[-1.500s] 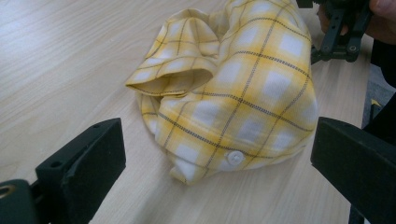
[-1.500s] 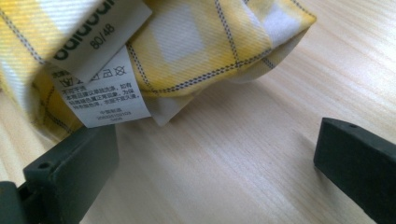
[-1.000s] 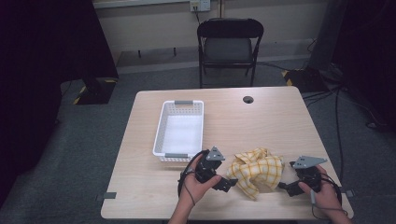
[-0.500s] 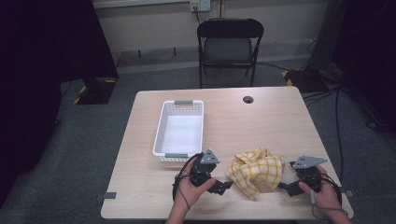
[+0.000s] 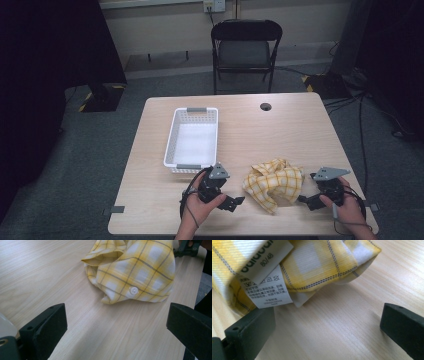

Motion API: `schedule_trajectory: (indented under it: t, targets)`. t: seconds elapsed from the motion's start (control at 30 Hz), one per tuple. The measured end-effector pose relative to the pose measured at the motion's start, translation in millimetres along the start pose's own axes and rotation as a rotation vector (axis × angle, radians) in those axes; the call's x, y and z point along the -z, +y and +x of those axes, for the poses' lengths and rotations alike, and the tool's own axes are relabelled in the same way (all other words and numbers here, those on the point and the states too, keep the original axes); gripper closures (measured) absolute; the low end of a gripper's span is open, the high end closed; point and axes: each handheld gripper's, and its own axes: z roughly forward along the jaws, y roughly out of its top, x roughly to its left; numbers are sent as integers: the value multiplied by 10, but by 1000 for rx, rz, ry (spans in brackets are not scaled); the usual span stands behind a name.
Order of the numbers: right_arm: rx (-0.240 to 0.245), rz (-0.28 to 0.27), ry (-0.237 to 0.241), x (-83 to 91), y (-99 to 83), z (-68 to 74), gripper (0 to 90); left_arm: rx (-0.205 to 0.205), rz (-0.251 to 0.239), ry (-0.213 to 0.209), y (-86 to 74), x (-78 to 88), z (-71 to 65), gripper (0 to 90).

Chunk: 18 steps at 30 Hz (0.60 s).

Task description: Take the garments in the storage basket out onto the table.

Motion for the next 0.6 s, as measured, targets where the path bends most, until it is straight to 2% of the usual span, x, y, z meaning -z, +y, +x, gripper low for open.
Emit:
schedule_trajectory:
  t: [0.6]
  targets:
    - [0,0,0,0,0,0,0,4,-7,21,-111,95,62,28]
